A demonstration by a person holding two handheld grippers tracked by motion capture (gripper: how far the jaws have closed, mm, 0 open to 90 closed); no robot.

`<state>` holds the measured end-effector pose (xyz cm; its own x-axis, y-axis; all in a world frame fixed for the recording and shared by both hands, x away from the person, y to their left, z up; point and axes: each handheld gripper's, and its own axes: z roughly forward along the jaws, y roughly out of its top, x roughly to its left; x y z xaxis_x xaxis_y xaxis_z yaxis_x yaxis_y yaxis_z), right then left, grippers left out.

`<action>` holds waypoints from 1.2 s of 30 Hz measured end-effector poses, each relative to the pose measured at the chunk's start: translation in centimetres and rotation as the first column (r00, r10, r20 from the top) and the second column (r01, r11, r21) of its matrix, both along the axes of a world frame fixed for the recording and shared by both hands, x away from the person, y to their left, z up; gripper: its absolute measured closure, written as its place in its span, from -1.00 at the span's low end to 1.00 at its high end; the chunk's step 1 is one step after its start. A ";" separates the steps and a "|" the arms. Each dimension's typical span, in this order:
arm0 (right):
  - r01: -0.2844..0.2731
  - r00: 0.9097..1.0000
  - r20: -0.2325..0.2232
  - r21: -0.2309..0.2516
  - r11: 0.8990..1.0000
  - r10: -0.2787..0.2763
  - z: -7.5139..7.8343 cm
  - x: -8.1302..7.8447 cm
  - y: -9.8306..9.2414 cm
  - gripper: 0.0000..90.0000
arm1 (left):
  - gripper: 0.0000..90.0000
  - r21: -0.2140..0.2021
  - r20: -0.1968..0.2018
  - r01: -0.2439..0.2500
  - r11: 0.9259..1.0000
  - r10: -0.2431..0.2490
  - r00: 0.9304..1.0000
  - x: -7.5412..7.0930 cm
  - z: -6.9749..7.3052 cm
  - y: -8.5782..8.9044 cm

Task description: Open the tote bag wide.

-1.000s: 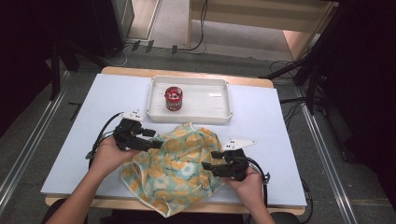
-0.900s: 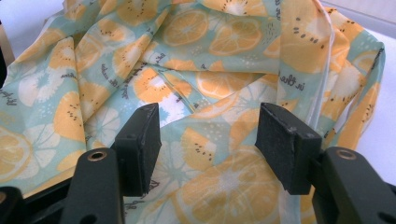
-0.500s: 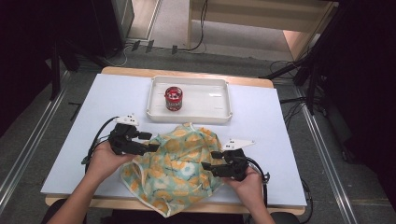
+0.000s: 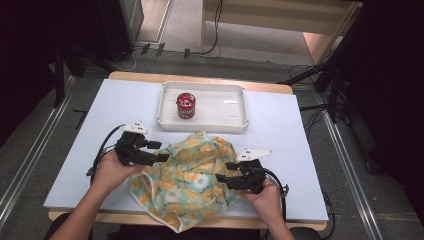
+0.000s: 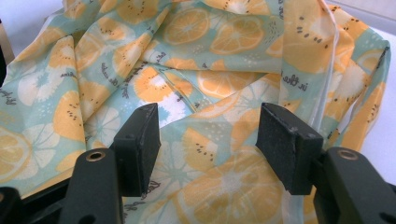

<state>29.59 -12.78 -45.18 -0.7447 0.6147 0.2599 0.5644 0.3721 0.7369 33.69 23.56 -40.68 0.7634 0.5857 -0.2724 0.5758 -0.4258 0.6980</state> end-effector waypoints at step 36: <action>0.006 0.999 0.037 0.045 0.999 -0.007 1.1 0.0 -1.2 -0.14 | -0.26 -0.064 0.008 -0.059 0.996 0.060 0.998 0.5 0.5 1.9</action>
